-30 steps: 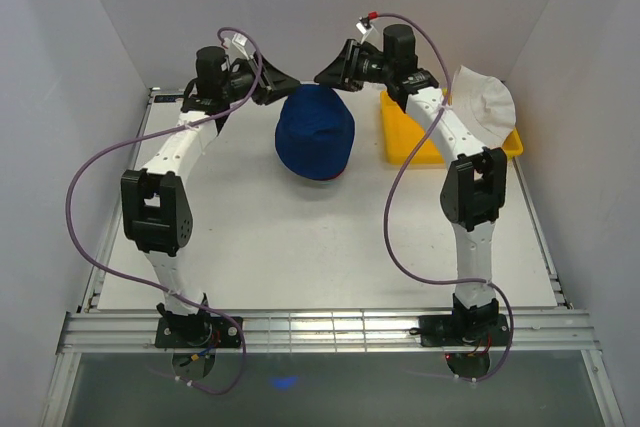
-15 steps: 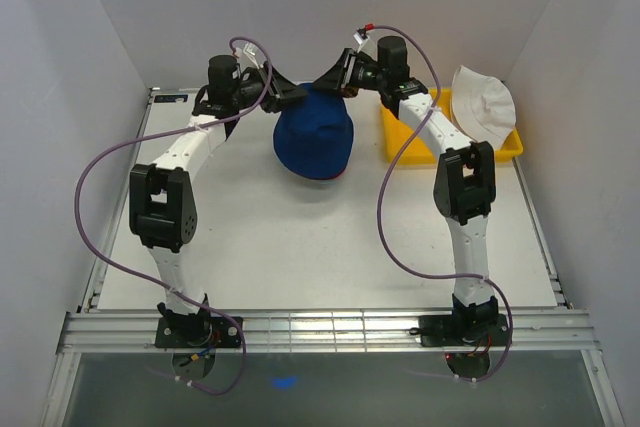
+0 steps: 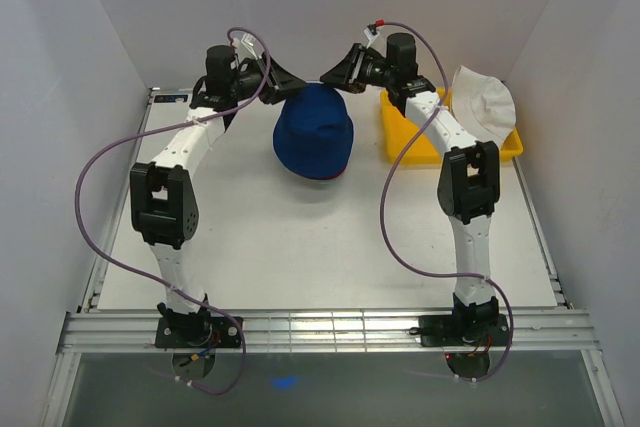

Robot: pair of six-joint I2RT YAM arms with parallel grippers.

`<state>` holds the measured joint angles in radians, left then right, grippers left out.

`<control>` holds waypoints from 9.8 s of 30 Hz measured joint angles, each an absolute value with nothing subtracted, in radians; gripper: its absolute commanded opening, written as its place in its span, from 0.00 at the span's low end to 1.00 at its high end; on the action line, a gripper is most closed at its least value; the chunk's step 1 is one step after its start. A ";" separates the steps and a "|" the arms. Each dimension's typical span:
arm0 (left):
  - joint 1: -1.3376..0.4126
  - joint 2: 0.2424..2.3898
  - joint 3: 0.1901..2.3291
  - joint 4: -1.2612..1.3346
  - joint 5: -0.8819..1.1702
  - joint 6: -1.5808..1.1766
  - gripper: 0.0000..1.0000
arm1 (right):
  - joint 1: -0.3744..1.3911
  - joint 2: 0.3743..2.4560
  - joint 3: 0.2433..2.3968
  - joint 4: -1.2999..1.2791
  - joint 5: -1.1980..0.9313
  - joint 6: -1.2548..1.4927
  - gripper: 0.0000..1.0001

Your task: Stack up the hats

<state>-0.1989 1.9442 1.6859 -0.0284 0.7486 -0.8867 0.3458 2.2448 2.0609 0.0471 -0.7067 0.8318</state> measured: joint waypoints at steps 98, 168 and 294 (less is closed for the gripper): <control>-0.145 1.521 1.227 0.131 0.847 -0.974 0.49 | -0.169 2.076 2.063 -0.435 -0.027 0.574 0.08; -0.067 1.487 1.032 0.419 0.817 -1.340 0.60 | 0.612 1.856 1.829 -0.171 0.037 0.530 0.08; -0.028 1.951 1.011 0.876 0.768 -1.513 0.45 | 0.268 1.640 1.217 0.100 -0.589 0.844 0.65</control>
